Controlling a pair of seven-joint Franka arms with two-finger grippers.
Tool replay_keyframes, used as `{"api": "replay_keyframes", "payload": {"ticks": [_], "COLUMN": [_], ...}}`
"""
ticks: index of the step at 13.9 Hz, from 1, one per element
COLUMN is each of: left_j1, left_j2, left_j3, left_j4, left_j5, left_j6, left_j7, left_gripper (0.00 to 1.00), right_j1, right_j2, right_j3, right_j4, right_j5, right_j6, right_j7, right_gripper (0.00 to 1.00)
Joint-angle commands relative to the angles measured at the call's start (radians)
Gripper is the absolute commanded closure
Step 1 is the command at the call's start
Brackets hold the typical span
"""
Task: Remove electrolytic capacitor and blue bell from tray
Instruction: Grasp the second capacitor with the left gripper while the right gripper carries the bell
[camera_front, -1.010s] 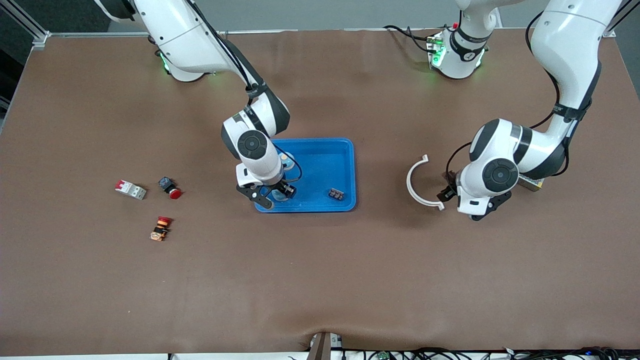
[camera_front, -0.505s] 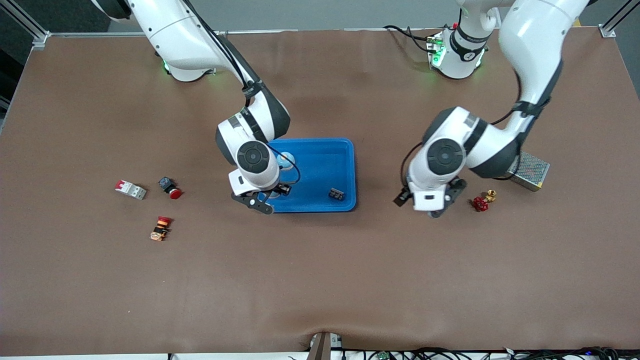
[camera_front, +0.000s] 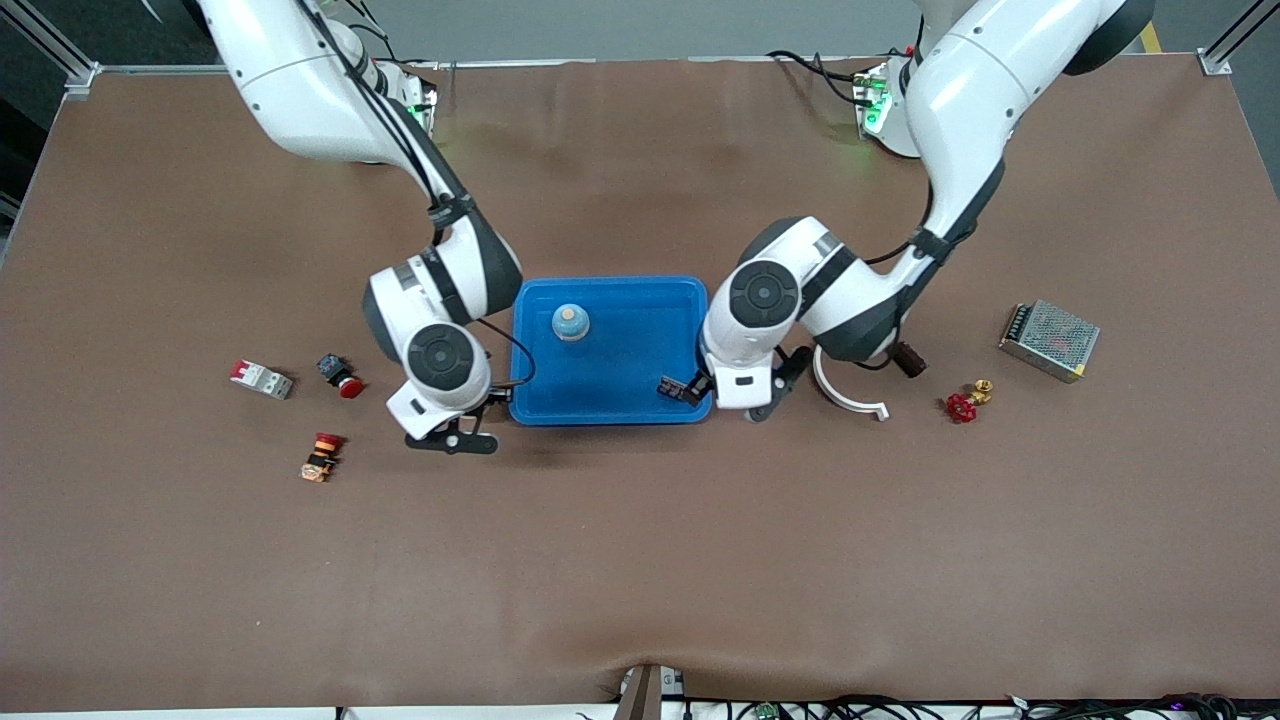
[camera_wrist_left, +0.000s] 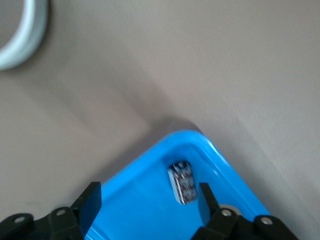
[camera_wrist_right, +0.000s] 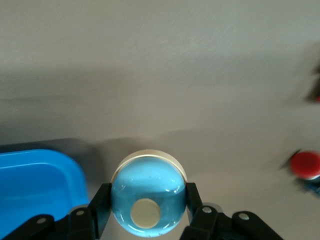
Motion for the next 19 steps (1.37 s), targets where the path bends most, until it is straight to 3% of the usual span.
{"api": "replay_keyframes", "payload": {"ticks": [1, 6, 9, 11, 13, 14, 15, 16, 19], "left_j1": [-0.055, -0.204, -0.232, -0.233, -0.232, -0.232, -0.232, -0.230, -0.210], "left_j2": [0.030, 0.076, 0.103, 0.115, 0.128, 0.129, 0.128, 0.119, 0.062], "left_j3": [0.027, 0.166, 0.192, 0.193, 0.194, 0.194, 0.196, 0.196, 0.196], "left_j4": [0.026, 0.026, 0.026, 0.026, 0.026, 0.026, 0.026, 0.028, 0.033], "left_j5": [0.024, 0.023, 0.023, 0.024, 0.024, 0.024, 0.026, 0.026, 0.029], "left_j6": [0.045, 0.170, 0.212, 0.214, 0.221, 0.235, 0.237, 0.237, 0.221], "left_j7": [-0.052, -0.150, -0.173, -0.175, -0.173, -0.170, -0.159, -0.159, -0.161], "left_gripper": [0.23, 0.28, 0.30, 0.44, 0.49, 0.56, 0.91, 1.00, 1.00], "right_j1": [-0.084, -0.251, -0.331, -0.368, -0.414, -0.438, -0.461, -0.480, -0.536], "right_j2": [-0.054, -0.095, -0.097, -0.103, -0.101, -0.100, -0.095, -0.094, -0.089], "right_j3": [0.018, 0.019, 0.019, 0.019, 0.019, 0.019, 0.019, 0.019, 0.019], "right_j4": [-0.008, -0.025, -0.055, -0.094, -0.121, -0.131, -0.134, -0.138, -0.180], "right_j5": [-0.024, -0.021, -0.021, -0.021, -0.021, -0.021, -0.021, -0.021, -0.021], "right_j6": [-0.032, -0.031, 0.004, 0.064, 0.127, 0.150, 0.164, 0.179, 0.269], "right_j7": [-0.155, -0.494, -0.613, -0.681, -0.761, -0.798, -0.836, -0.865, -0.953], "right_gripper": [1.00, 1.00, 1.00, 1.00, 1.00, 1.00, 1.00, 1.00, 1.00]}}
